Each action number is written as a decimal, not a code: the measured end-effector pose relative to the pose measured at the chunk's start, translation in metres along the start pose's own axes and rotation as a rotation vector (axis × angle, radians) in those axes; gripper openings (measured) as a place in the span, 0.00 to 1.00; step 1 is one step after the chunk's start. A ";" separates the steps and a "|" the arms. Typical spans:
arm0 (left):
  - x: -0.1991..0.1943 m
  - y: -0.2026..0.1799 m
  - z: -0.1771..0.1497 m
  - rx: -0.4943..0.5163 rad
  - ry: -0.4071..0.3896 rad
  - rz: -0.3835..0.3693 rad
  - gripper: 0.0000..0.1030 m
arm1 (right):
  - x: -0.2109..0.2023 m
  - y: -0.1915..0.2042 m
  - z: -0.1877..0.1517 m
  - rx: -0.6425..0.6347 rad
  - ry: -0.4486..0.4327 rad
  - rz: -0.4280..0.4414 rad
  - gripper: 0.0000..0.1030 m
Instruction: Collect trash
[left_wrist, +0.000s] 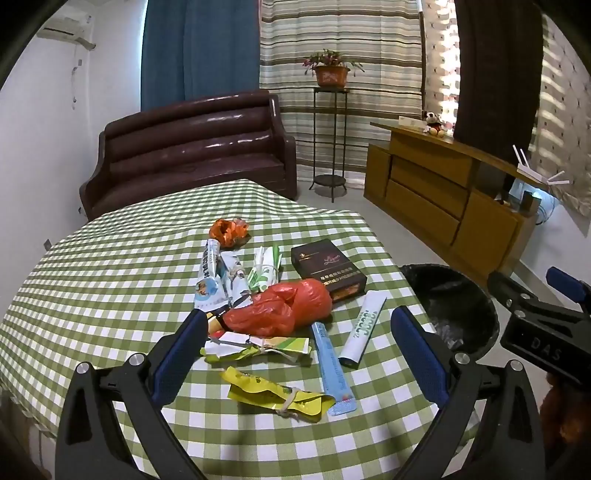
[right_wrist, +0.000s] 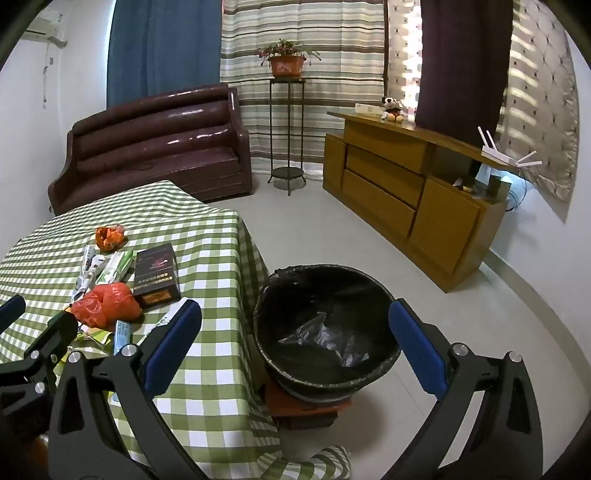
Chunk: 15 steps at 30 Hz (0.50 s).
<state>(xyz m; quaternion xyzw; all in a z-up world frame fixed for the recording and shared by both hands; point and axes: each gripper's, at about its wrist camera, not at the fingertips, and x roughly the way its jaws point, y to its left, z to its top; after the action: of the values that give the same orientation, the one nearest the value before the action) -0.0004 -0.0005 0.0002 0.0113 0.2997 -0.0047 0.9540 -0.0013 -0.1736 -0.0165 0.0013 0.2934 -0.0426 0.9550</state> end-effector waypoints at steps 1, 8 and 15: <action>0.001 0.002 0.000 -0.018 0.012 -0.015 0.94 | 0.000 0.000 0.000 0.000 0.001 0.000 0.96; 0.001 -0.002 0.000 -0.004 0.007 -0.006 0.94 | -0.002 -0.002 0.000 -0.001 -0.004 0.001 0.96; 0.002 0.002 -0.002 -0.002 0.004 0.001 0.94 | -0.002 -0.003 -0.001 0.000 -0.006 -0.001 0.96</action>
<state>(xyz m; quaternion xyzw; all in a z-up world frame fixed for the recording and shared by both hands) -0.0002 0.0011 -0.0028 0.0106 0.3018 -0.0042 0.9533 -0.0036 -0.1763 -0.0159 0.0008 0.2905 -0.0429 0.9559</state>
